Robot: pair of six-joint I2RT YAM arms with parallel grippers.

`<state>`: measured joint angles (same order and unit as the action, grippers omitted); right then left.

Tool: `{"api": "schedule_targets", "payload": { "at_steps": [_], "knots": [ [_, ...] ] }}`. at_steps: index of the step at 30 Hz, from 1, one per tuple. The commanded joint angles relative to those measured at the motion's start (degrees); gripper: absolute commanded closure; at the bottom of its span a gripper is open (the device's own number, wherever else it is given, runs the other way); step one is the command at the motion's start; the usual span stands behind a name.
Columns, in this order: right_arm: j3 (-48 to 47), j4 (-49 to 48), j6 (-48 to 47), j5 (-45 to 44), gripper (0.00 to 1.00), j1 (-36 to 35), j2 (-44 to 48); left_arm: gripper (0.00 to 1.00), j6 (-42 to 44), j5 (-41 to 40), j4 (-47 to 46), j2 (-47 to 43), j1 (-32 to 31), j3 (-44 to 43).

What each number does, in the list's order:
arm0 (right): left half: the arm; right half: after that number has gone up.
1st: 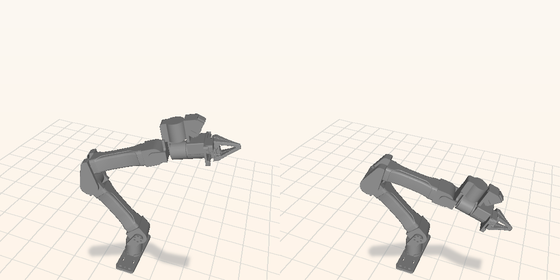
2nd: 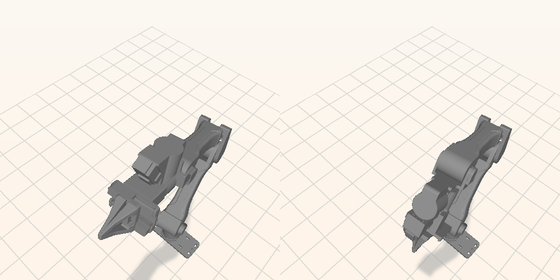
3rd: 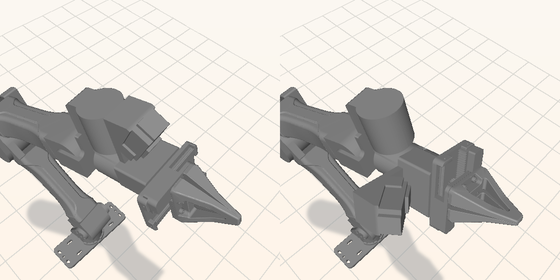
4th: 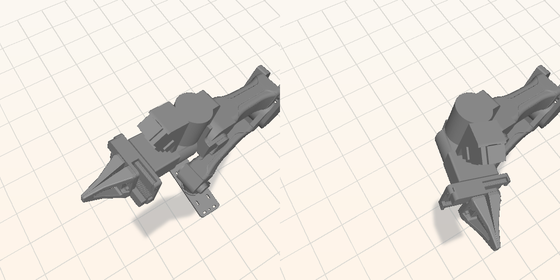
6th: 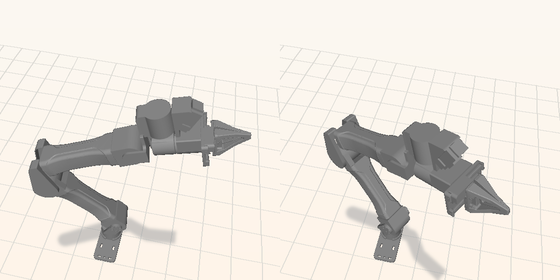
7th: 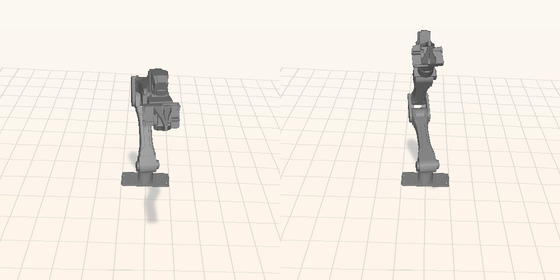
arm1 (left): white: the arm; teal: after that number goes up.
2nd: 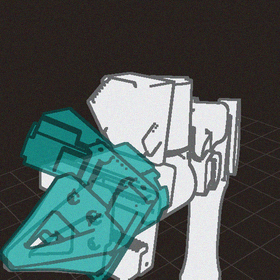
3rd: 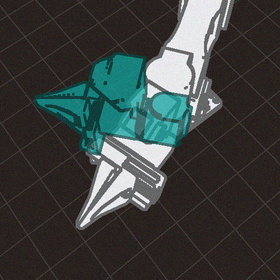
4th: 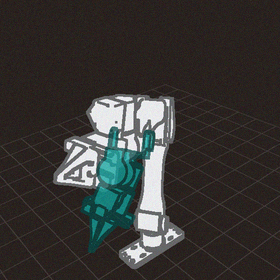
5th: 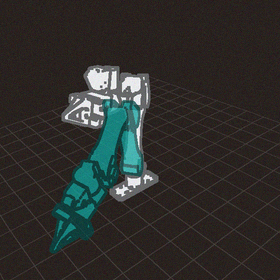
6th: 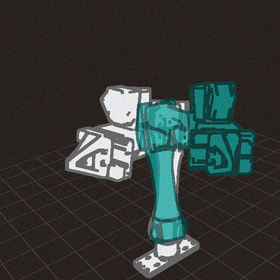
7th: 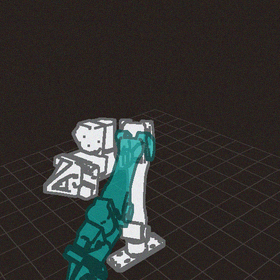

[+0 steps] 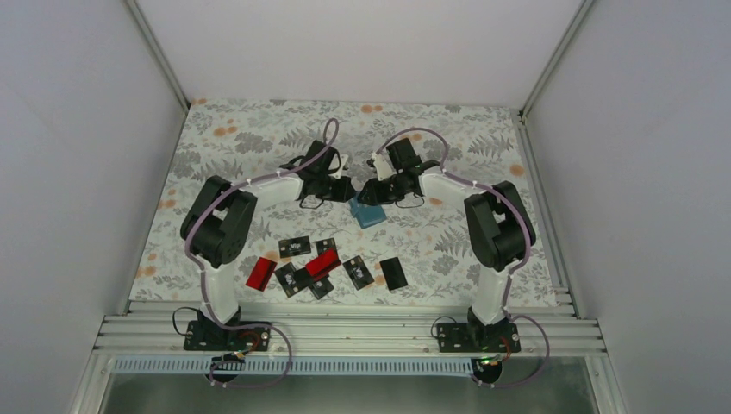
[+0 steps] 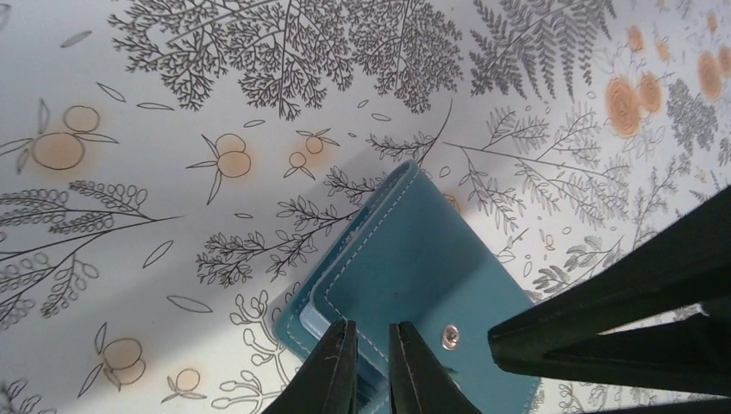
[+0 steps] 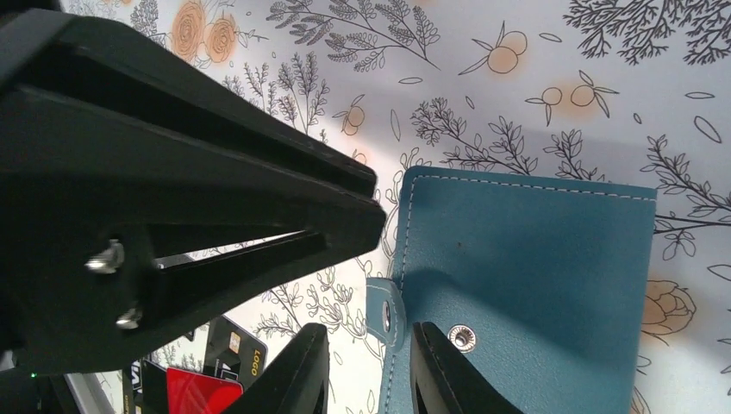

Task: Put the credit cards into the card holder

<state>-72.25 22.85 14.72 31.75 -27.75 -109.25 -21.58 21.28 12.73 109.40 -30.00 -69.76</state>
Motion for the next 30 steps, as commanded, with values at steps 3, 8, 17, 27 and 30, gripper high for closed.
{"api": "schedule_targets", "payload": {
  "at_steps": [3, 8, 17, 27, 30],
  "knots": [
    [-0.18, -1.47, -0.73, 0.79, 0.74, -0.55, -1.95, 0.89, 2.28, 2.99, 1.31, 3.84, 0.14, -2.81],
    [-0.48, -1.32, -0.60, 0.71, 0.75, -0.55, -3.23, 0.89, 2.34, 2.90, 0.63, 4.48, 0.16, -1.45],
    [-1.03, -1.36, -0.38, 1.47, 0.78, -0.55, -4.12, 0.89, 2.26, 3.15, 0.21, 5.33, 0.19, -0.82],
    [-1.52, -1.32, -0.13, 1.92, 0.89, -0.55, -4.96, 0.89, 2.35, 3.18, 0.10, 5.23, 0.15, -0.60],
    [-1.68, -1.33, -0.13, 1.99, 0.94, -0.53, -4.88, 0.89, 2.42, 3.16, 0.06, 5.27, 0.19, -0.47]
  ]
}}
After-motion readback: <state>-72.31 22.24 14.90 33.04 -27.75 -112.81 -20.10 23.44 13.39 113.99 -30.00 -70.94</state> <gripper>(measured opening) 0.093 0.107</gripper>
